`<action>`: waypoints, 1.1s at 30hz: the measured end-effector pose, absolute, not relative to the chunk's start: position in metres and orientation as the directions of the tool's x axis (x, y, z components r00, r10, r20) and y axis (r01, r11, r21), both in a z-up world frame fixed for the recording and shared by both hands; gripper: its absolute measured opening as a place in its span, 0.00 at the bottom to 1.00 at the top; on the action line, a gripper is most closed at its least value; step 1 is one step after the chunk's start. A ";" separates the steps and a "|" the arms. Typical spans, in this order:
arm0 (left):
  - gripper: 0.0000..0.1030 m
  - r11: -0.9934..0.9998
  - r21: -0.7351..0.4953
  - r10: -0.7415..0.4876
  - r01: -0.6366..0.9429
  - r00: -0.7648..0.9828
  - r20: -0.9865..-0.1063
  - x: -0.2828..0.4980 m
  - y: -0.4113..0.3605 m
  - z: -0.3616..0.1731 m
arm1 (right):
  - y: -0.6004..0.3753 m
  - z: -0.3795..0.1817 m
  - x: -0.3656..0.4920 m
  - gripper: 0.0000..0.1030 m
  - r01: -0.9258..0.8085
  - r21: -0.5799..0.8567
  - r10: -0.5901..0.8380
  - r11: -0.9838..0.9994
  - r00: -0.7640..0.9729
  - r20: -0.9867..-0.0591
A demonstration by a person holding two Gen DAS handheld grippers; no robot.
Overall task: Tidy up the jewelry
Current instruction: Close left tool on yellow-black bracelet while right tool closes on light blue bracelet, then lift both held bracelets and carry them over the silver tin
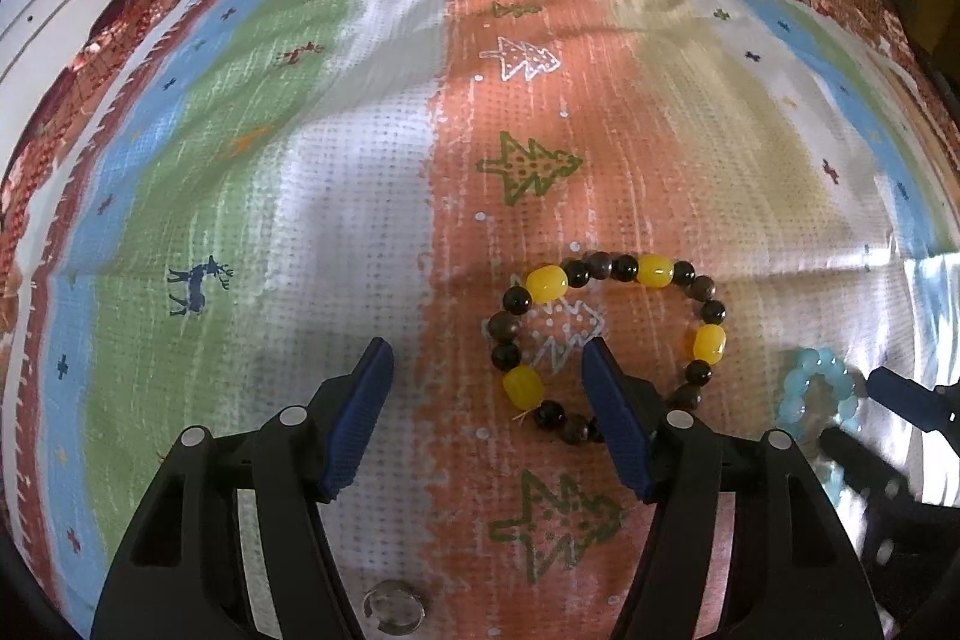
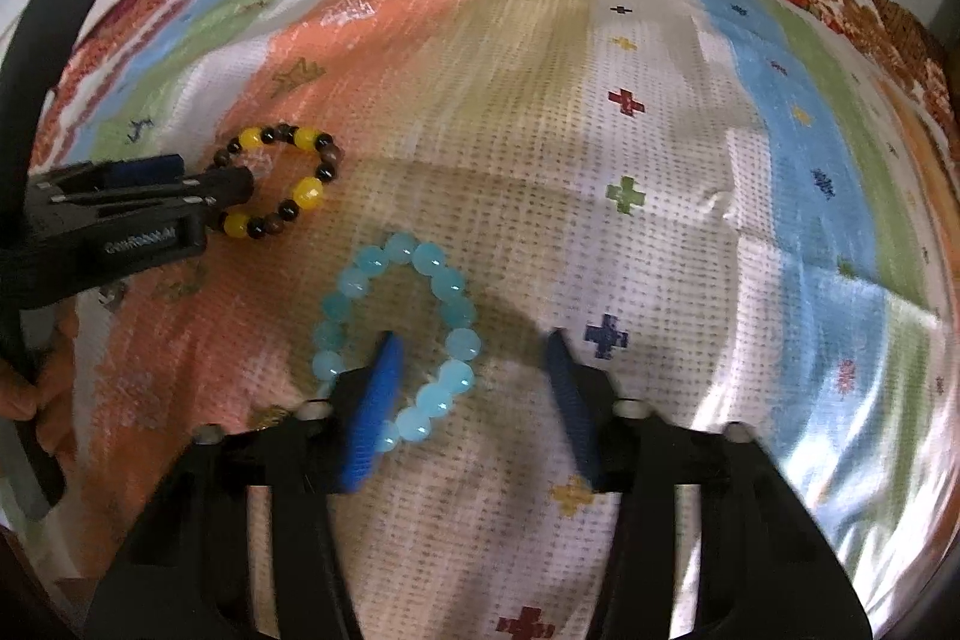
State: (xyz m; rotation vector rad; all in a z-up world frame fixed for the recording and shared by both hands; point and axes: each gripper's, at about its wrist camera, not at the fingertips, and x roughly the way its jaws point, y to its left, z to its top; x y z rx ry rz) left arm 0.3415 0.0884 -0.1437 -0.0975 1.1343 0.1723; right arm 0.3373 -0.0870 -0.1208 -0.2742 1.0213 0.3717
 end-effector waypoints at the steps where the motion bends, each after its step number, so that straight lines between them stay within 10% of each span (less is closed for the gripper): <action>1: 0.59 0.982 0.011 0.089 -0.189 0.407 -0.909 0.342 0.089 -0.144 | -0.088 -0.121 0.337 0.30 -0.426 -0.048 0.173 0.903 0.466 -0.868; 6: 0.11 0.981 0.018 0.093 -0.192 0.390 -0.916 0.342 0.090 -0.144 | -0.089 -0.122 0.335 0.13 -0.450 -0.035 0.193 0.892 0.451 -0.871; 33: 0.11 0.970 -0.134 -0.003 -0.204 0.539 -0.842 0.290 0.090 -0.061 | -0.090 -0.061 0.282 0.12 -0.485 -0.024 0.279 0.874 0.543 -0.792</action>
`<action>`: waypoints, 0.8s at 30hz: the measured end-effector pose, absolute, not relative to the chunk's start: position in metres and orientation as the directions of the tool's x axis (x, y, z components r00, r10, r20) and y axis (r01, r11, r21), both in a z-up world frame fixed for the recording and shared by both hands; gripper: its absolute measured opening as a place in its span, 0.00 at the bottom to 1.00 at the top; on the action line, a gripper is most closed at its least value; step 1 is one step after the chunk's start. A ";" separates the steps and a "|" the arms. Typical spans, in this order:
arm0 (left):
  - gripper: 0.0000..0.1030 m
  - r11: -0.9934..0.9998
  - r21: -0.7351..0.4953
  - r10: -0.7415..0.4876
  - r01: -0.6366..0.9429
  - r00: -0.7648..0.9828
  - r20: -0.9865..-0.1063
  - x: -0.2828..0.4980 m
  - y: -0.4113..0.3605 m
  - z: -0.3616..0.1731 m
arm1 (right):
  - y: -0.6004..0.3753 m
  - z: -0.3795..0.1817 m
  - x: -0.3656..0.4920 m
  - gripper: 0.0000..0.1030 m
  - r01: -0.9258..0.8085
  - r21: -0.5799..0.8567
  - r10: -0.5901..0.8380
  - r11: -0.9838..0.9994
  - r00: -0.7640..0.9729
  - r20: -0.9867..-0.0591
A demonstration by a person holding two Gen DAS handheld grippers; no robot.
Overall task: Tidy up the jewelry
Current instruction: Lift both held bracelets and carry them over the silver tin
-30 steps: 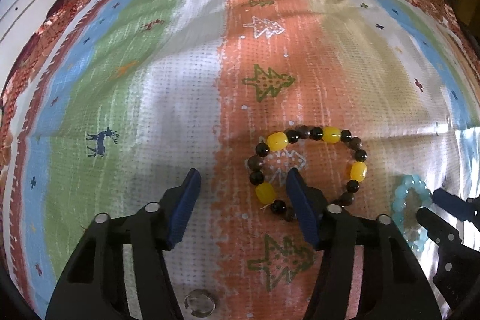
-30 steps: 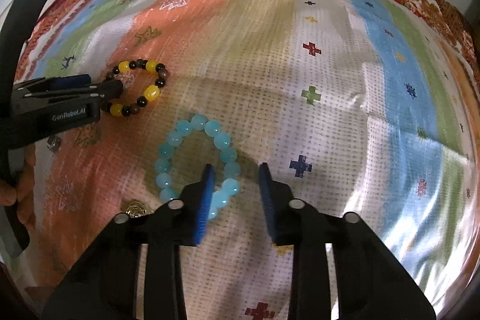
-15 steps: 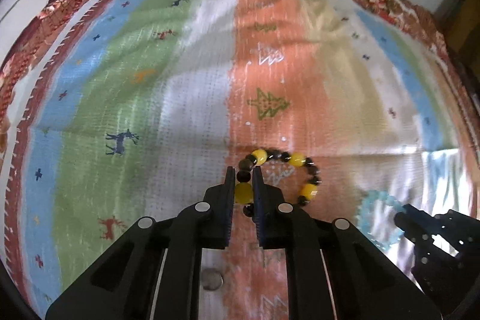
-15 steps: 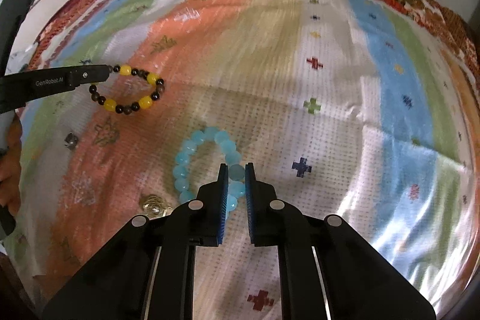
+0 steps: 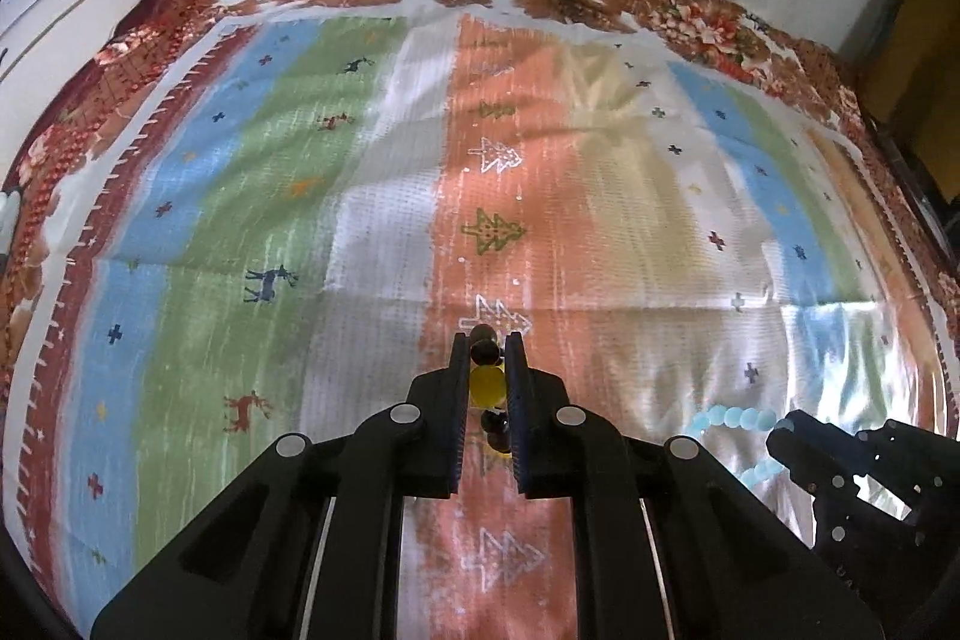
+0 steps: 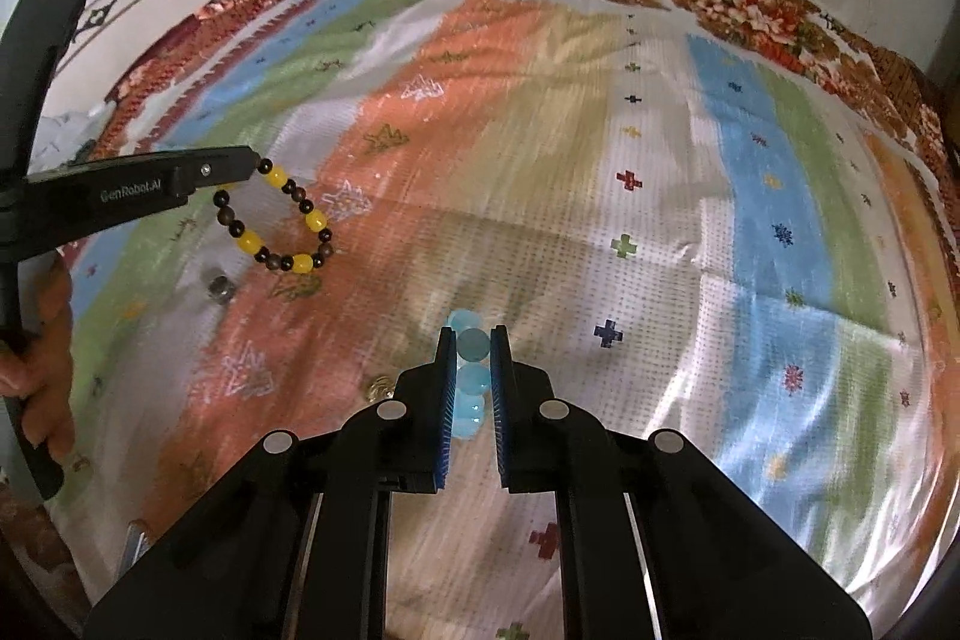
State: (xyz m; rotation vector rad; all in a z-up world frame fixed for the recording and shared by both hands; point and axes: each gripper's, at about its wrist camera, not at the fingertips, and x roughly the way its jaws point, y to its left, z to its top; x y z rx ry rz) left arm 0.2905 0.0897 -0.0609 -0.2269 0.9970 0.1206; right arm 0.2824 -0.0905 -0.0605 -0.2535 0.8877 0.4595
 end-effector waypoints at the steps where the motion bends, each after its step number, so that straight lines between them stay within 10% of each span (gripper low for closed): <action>1: 0.11 0.970 -0.133 -0.003 -0.202 0.541 -0.841 0.288 0.088 -0.058 | -0.092 -0.059 0.281 0.12 -0.482 -0.023 0.280 0.876 0.547 -0.789; 24: 0.11 0.967 -0.160 -0.012 -0.199 0.590 -0.807 0.236 0.071 -0.030 | -0.111 -0.033 0.239 0.12 -0.466 -0.010 0.309 0.885 0.602 -0.736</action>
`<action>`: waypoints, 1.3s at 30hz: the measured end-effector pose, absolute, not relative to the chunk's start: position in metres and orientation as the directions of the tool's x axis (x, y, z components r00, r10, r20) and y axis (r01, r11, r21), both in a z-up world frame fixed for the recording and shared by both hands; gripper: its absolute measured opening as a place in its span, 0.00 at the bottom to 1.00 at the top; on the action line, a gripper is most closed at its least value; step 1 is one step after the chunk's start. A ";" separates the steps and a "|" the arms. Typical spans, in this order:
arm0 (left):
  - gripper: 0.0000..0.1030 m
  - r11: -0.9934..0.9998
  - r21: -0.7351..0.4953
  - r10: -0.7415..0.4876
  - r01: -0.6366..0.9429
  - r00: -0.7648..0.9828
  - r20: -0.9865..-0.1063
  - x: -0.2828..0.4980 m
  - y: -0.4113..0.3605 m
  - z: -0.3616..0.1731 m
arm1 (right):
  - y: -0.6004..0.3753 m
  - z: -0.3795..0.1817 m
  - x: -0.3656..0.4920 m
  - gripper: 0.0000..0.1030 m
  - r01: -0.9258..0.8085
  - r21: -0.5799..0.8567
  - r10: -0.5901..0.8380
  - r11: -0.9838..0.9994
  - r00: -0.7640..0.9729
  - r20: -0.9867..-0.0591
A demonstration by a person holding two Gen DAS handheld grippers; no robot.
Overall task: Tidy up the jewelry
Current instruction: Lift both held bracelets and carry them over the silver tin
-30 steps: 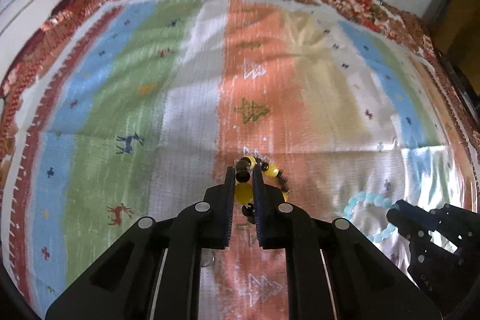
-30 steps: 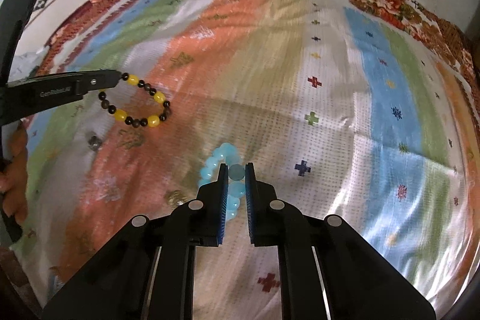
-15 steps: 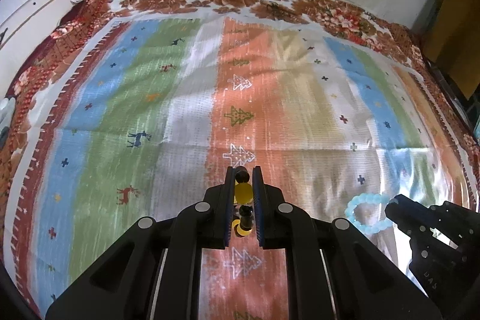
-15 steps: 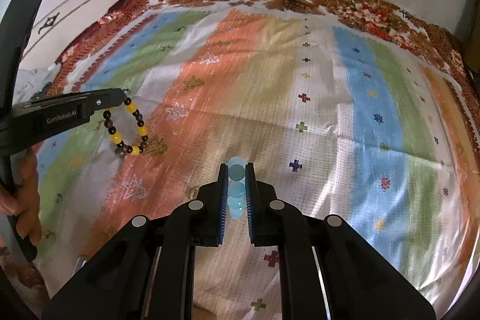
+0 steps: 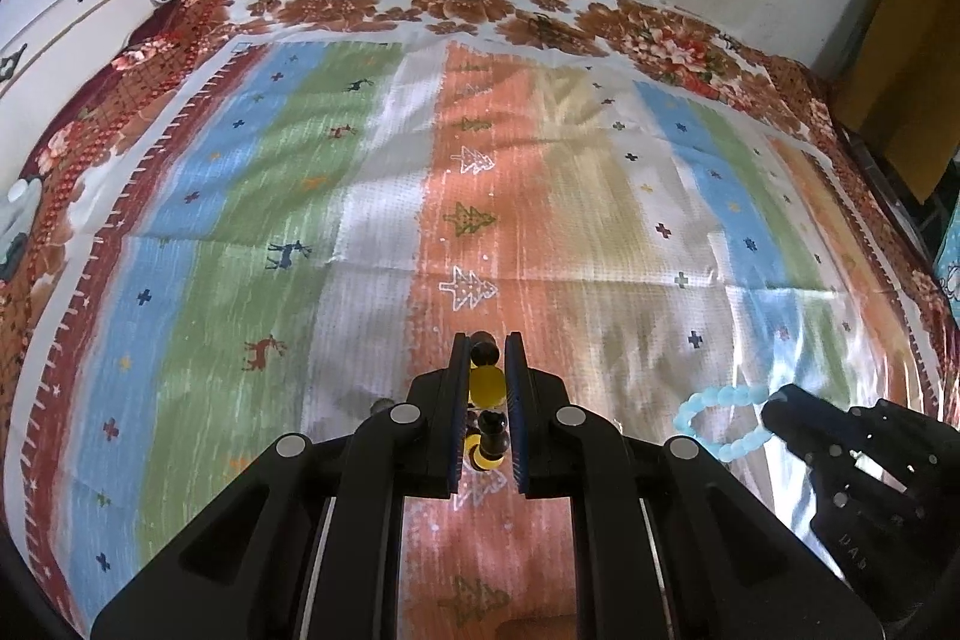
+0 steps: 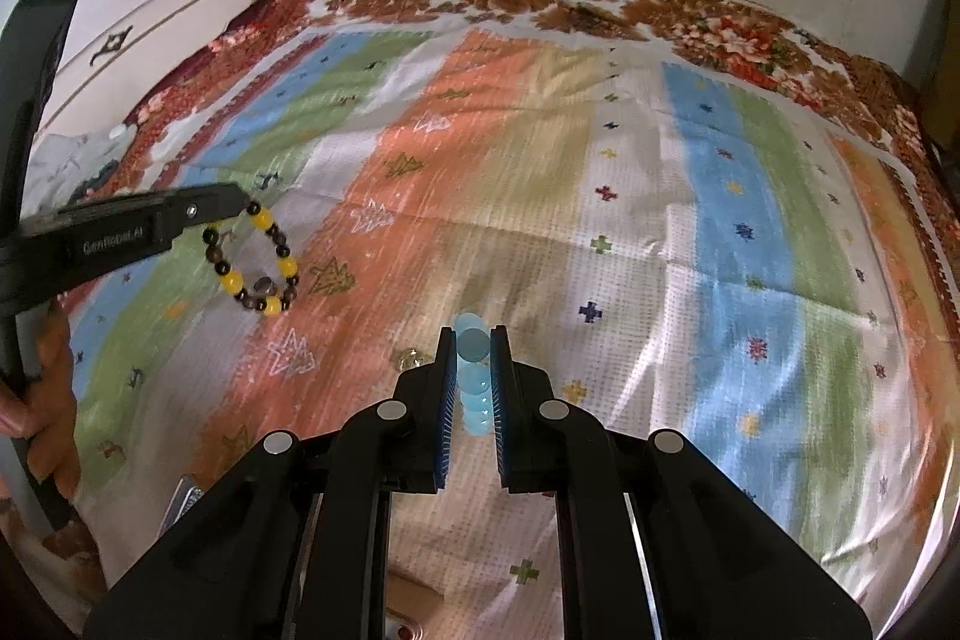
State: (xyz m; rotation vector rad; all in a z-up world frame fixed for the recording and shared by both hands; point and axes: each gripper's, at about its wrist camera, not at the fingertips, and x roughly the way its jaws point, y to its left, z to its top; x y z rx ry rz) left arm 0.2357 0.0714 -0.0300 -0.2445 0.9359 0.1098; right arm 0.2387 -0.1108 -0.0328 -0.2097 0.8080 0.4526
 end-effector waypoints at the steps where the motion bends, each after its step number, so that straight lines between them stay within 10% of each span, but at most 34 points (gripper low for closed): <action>1: 0.11 0.967 -0.158 -0.012 -0.198 0.586 -0.811 0.234 0.070 -0.029 | -0.112 -0.031 0.237 0.12 -0.464 -0.006 0.313 0.886 0.607 -0.731; 39: 0.11 0.973 -0.215 -0.097 -0.083 0.700 -0.707 0.133 0.027 0.020 | -0.121 -0.005 0.161 0.12 -0.547 0.048 0.430 0.836 0.596 -0.678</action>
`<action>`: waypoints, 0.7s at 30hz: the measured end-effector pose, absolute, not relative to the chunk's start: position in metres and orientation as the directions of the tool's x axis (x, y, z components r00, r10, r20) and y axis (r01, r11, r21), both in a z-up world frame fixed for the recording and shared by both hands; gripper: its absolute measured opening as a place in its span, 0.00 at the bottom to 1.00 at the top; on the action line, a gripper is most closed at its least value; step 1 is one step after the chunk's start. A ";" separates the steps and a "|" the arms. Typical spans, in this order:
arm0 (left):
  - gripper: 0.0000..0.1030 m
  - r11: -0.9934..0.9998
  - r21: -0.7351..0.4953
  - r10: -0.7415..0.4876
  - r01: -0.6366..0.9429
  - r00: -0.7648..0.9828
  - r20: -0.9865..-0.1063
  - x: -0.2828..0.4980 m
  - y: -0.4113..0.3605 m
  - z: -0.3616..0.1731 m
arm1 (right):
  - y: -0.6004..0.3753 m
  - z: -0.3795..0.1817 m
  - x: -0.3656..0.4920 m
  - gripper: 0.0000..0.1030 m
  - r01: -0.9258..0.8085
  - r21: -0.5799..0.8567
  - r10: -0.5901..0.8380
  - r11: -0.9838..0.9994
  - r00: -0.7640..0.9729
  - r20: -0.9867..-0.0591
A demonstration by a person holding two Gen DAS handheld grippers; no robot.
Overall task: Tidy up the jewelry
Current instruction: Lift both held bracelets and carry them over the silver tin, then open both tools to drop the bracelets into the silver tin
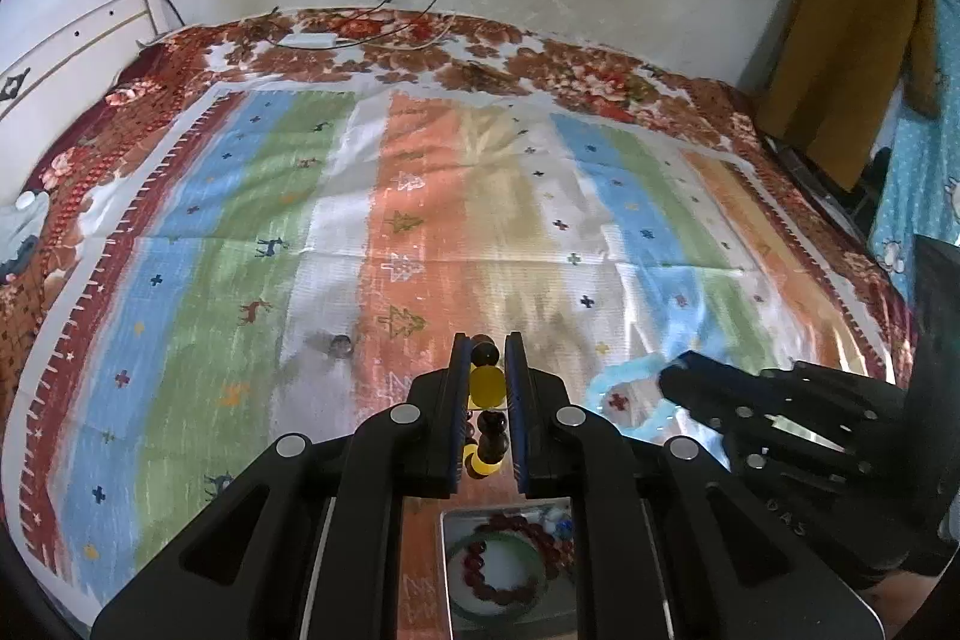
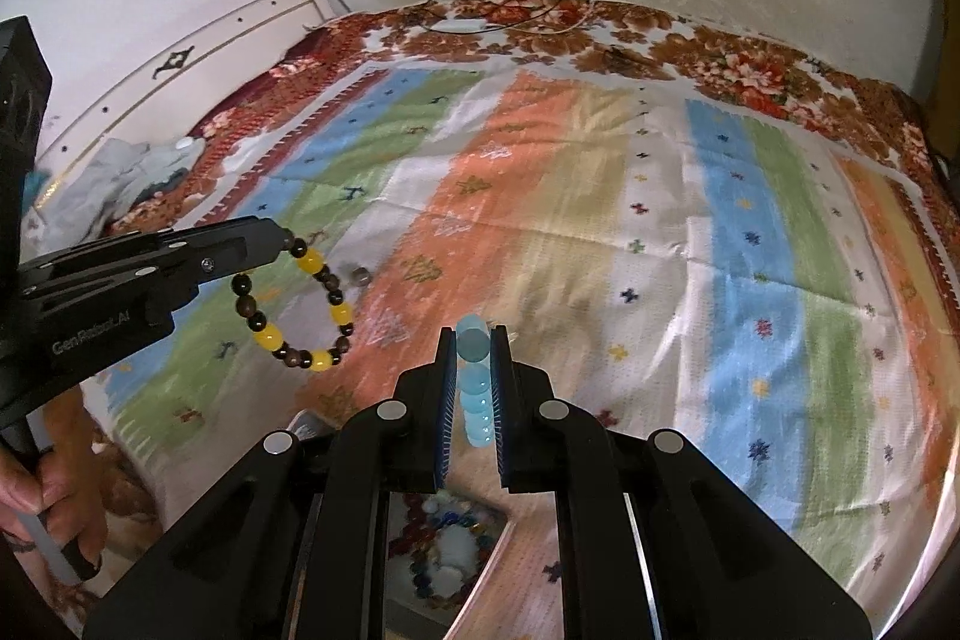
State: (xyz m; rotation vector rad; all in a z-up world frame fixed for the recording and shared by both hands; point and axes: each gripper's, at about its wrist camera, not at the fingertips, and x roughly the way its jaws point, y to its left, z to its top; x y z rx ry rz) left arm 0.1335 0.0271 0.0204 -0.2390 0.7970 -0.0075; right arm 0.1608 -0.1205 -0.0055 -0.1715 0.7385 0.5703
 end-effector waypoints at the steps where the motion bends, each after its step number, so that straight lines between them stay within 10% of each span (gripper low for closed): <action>1: 0.11 0.973 -0.217 -0.099 -0.081 0.703 -0.704 0.131 0.027 0.021 | -0.121 -0.005 0.159 0.12 -0.551 0.057 0.439 0.832 0.592 -0.676; 21: 0.11 0.977 -0.212 -0.141 -0.018 0.693 -0.708 0.093 0.006 0.011 | -0.129 -0.014 0.112 0.12 -0.612 0.092 0.497 0.786 0.536 -0.683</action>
